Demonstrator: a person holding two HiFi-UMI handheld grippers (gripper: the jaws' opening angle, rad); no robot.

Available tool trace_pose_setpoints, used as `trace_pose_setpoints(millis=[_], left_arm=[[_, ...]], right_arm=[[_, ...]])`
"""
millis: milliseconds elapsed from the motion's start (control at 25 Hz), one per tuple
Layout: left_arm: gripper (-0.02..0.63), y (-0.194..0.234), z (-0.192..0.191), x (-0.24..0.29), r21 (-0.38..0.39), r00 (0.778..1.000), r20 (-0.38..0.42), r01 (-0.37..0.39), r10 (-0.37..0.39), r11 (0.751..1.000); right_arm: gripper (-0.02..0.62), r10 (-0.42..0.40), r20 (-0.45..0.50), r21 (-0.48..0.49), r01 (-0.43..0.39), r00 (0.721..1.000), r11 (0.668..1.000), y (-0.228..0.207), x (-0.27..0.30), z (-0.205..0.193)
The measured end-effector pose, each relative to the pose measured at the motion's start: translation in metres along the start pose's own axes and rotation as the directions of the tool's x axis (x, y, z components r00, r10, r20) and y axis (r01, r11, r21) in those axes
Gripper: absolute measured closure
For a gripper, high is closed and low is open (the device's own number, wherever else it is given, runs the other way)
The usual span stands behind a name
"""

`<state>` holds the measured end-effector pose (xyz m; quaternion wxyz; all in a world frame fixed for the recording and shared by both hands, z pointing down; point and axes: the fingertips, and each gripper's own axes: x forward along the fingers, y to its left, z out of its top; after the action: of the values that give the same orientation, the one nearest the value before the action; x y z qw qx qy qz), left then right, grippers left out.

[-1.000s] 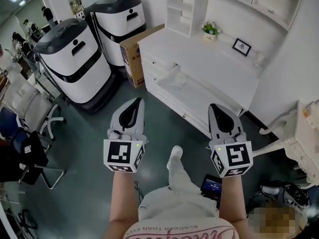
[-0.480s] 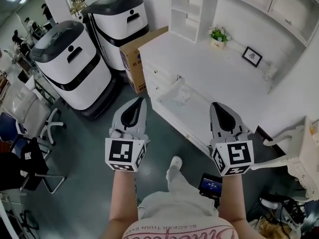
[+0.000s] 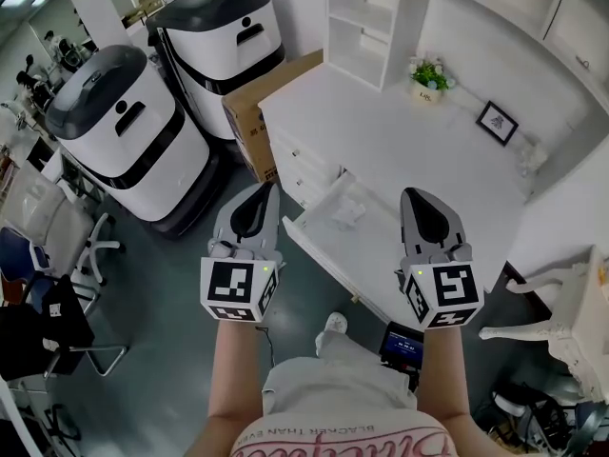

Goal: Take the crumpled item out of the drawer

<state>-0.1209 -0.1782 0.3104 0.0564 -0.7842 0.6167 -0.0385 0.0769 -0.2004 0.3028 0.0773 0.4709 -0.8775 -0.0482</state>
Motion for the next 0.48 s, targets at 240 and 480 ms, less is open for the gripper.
trace_pose_setpoints(millis=[240,480], left_arm=[[0.597,0.008,-0.004,0.034,-0.005,1.0,-0.007,0.002,-0.002,1.0],[0.597,0.019,-0.012,0.048,-0.008,0.999,-0.035,0.014,-0.015,1.0]], right_arm=[[0.588,-0.006,-0.003,0.007,0.006,1.0,1.0,-0.022,0.029,-0.003],[0.584,0.01,-0.029,0.035,-0.009,1.0,0.999,-0.023,0.052,-0.013]])
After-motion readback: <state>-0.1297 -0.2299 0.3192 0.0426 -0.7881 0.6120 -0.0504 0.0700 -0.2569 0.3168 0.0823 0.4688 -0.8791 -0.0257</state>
